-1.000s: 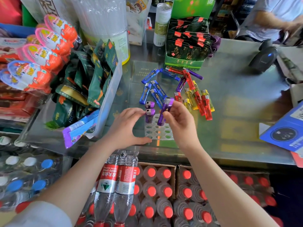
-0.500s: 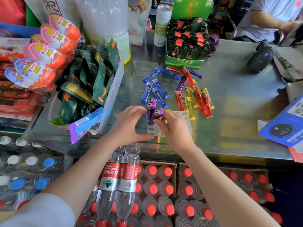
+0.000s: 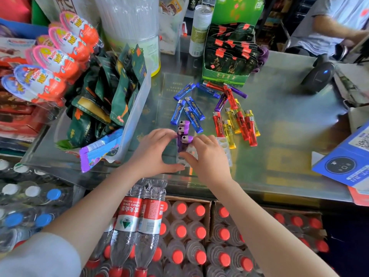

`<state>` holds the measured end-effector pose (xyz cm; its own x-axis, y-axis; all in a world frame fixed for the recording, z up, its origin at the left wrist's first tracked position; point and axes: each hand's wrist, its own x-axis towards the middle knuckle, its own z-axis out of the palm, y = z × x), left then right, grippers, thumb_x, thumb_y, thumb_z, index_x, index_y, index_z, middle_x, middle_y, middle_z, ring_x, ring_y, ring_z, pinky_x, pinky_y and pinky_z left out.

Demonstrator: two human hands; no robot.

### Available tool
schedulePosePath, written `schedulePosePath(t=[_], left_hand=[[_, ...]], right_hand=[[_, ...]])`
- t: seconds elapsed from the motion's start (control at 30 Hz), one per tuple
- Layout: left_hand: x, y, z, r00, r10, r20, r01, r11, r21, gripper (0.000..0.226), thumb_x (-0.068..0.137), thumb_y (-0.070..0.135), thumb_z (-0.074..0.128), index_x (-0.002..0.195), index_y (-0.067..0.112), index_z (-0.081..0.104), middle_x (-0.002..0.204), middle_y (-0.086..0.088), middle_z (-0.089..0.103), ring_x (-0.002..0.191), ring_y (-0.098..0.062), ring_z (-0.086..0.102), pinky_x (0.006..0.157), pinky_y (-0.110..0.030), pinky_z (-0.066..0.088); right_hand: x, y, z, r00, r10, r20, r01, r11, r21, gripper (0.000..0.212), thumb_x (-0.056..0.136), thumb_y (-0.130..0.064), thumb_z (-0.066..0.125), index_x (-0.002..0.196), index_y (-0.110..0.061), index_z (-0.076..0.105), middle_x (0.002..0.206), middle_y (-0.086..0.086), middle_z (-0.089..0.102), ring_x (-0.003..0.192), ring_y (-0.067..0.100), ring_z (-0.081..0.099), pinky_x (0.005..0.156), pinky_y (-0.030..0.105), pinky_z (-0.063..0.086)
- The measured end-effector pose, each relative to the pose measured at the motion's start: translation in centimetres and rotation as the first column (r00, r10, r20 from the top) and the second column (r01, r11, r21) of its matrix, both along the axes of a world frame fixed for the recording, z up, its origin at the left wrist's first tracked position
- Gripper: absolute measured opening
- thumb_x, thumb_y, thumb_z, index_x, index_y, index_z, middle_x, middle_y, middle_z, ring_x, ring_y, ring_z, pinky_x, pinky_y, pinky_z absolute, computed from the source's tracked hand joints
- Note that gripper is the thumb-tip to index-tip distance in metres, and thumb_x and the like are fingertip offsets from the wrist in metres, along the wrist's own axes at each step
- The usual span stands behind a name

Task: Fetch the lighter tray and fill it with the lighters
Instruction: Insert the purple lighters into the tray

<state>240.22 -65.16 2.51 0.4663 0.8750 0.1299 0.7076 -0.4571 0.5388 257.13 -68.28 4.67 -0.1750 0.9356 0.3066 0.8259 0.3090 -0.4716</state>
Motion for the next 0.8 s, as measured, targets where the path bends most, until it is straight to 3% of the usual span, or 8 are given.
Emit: schedulePosePath(t=[0.07, 0.17, 0.27, 0.4, 0.57, 0.7, 0.8], left_hand=[[-0.1, 0.0, -0.2, 1.0, 0.01, -0.011, -0.01, 1.0, -0.005, 0.082, 0.058, 0.071, 0.056, 0.12, 0.018, 0.05, 0.123, 0.001, 0.051, 0.117, -0.02, 0.043, 0.095, -0.045, 0.038], [-0.1, 0.0, -0.3, 1.0, 0.017, -0.011, -0.017, 1.0, -0.015, 0.084, 0.057, 0.071, 0.057, 0.122, 0.019, 0.049, 0.125, 0.002, 0.05, 0.117, -0.019, 0.042, 0.097, -0.043, 0.037], [0.0, 0.0, -0.2, 1.0, 0.023, -0.001, -0.023, 1.0, -0.012, 0.085, 0.056, 0.071, 0.057, 0.123, 0.018, 0.05, 0.125, 0.001, 0.051, 0.117, -0.018, 0.042, 0.097, -0.038, 0.035], [0.1, 0.1, 0.0, 0.999, 0.034, -0.009, -0.034, 0.999, -0.004, 0.087, 0.056, 0.071, 0.056, 0.123, 0.015, 0.051, 0.125, -0.001, 0.052, 0.116, -0.019, 0.043, 0.094, -0.033, 0.032], [0.0, 0.1, 0.0, 0.999, 0.034, -0.03, -0.035, 0.999, -0.027, 0.087, 0.057, 0.072, 0.056, 0.123, 0.016, 0.05, 0.126, 0.002, 0.049, 0.118, -0.017, 0.041, 0.098, -0.036, 0.033], [0.1, 0.1, 0.2, 0.999, 0.035, -0.026, -0.036, 0.999, -0.023, 0.088, 0.056, 0.071, 0.055, 0.124, 0.015, 0.05, 0.127, 0.001, 0.049, 0.118, -0.016, 0.039, 0.097, -0.03, 0.027], [0.1, 0.1, 0.2, 0.999, 0.037, -0.031, -0.038, 0.999, -0.014, 0.089, 0.056, 0.071, 0.055, 0.125, 0.015, 0.05, 0.127, 0.0, 0.049, 0.118, -0.015, 0.038, 0.096, -0.029, 0.025]], right_hand=[[1.3, 0.5, 0.5, 1.0, 0.031, -0.001, -0.031, 0.996, -0.081, 0.027, 0.075, -0.034, 0.069, 0.087, -0.01, 0.064, 0.091, 0.008, 0.067, 0.087, 0.028, 0.055, 0.07, 0.037, 0.047], [3.8, 2.0, 1.8, 0.992, 0.072, -0.099, -0.082, 0.991, -0.106, 0.025, 0.083, -0.034, 0.052, 0.086, -0.013, 0.065, 0.087, 0.003, 0.067, 0.083, 0.021, 0.057, 0.069, 0.036, 0.051], [5.2, 5.0, 2.6, 0.983, -0.106, -0.153, 0.089, 0.99, -0.113, 0.018, 0.088, -0.021, 0.05, 0.089, -0.009, 0.064, 0.089, 0.007, 0.067, 0.075, 0.019, 0.058, 0.067, 0.034, 0.052], [5.7, 10.0, 2.1, 0.938, -0.348, 0.002, 0.337, 0.906, -0.257, 0.021, 0.09, -0.016, 0.043, 0.104, -0.006, 0.056, 0.107, 0.014, 0.059, 0.09, 0.029, 0.055, 0.068, 0.03, 0.038], [5.1, 12.6, 1.4, 0.916, -0.369, 0.156, 0.397, 0.889, -0.228, 0.017, 0.09, -0.016, 0.043, 0.095, -0.002, 0.052, 0.095, 0.02, 0.061, 0.093, 0.038, 0.054, 0.067, 0.038, 0.042], [4.3, 13.2, 2.1, 0.884, -0.404, 0.234, 0.46, 0.838, -0.293, 0.033, 0.087, -0.026, 0.056, 0.109, -0.003, 0.044, 0.108, 0.021, 0.058, 0.102, 0.039, 0.053, 0.076, 0.044, 0.048], [4.3, 13.7, 2.4, 0.864, -0.464, 0.193, 0.503, 0.796, -0.336, 0.03, 0.086, -0.009, 0.054, 0.112, 0.0, 0.042, 0.114, 0.023, 0.056, 0.105, 0.04, 0.053, 0.079, 0.042, 0.047]])
